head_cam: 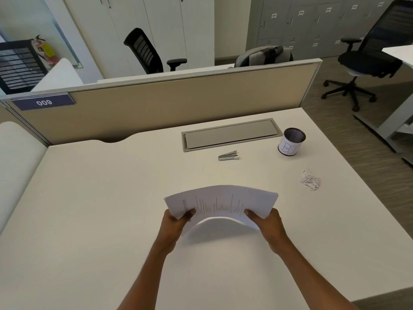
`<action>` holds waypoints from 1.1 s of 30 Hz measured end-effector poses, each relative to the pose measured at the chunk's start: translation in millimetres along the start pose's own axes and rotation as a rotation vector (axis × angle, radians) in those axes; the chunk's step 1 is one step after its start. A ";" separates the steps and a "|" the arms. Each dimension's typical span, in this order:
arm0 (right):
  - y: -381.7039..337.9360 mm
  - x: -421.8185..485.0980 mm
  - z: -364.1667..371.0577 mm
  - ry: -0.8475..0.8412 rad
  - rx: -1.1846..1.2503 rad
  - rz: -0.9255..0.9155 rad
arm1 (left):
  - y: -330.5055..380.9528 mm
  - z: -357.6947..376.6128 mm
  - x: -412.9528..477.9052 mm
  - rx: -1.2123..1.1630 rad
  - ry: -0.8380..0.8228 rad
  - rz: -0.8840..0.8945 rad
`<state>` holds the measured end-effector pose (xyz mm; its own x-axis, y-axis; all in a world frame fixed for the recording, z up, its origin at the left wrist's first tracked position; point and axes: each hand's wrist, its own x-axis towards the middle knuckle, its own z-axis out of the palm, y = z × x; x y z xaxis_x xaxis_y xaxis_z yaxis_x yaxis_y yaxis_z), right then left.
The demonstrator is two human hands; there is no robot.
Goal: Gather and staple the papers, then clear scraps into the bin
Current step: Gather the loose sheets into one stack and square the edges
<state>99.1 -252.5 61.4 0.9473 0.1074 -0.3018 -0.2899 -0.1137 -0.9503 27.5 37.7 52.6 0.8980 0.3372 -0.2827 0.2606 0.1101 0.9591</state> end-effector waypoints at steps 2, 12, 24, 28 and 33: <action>2.0 0.9 0.4 -0.007 -0.004 0.014 | -2.6 0.2 -1.3 -0.007 -0.003 -0.016; -17.3 10.3 -10.1 -0.007 -0.025 -0.017 | 18.3 -15.7 0.9 0.162 -0.106 -0.034; -141.0 0.5 42.1 -0.135 -0.857 -0.677 | 108.3 -21.4 17.8 0.542 -0.148 0.142; -165.5 -4.5 45.8 -0.199 -0.766 -0.577 | 131.2 -16.0 17.2 0.754 -0.183 0.249; -172.1 -2.7 34.8 -0.307 -0.663 -0.439 | 156.8 -13.3 9.2 0.845 -0.237 0.296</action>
<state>141.6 -198.8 223.1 0.8485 0.5290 -0.0154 0.3253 -0.5442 -0.7733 72.0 70.5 200.2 0.9939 0.0323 -0.1050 0.0975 -0.6997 0.7077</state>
